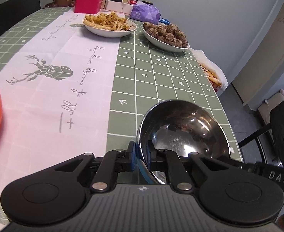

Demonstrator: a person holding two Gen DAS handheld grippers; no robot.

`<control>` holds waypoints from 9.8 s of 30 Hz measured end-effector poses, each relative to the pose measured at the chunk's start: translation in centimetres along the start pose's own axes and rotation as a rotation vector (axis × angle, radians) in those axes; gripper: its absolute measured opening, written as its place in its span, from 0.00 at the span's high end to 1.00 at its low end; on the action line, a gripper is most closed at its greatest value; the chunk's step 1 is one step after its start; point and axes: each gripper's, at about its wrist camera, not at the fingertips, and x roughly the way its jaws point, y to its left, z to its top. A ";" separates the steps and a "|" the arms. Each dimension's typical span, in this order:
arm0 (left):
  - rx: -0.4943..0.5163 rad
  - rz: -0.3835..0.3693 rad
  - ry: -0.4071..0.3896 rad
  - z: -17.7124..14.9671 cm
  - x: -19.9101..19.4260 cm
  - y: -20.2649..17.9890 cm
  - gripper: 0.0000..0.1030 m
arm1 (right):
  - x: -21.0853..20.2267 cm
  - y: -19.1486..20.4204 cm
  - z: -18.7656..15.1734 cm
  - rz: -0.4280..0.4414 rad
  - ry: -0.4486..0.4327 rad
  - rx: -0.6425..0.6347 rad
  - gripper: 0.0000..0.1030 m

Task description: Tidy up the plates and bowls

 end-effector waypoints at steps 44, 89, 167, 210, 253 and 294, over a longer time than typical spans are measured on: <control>-0.081 -0.087 0.304 -13.8 -12.9 5.6 0.85 | -11.0 -1.0 -16.0 0.076 0.166 -0.105 0.93; -0.139 0.205 -0.140 -0.8 -16.5 21.7 0.76 | -5.3 19.6 -11.6 0.218 0.196 -0.387 0.62; -0.142 0.173 -0.012 -1.1 -16.8 18.1 0.89 | -3.4 24.4 -10.0 -0.014 0.212 -0.413 0.94; 0.053 0.061 0.305 -10.7 -15.7 1.2 0.88 | -13.9 2.0 -13.4 0.009 0.216 -0.147 0.95; 0.227 -0.036 0.155 -5.4 -17.2 -2.9 0.84 | -14.3 -3.1 -9.2 0.021 0.071 0.011 0.73; 0.346 0.097 0.563 -5.3 0.8 -10.3 0.68 | -4.9 -6.6 -7.7 -0.128 0.284 0.139 0.81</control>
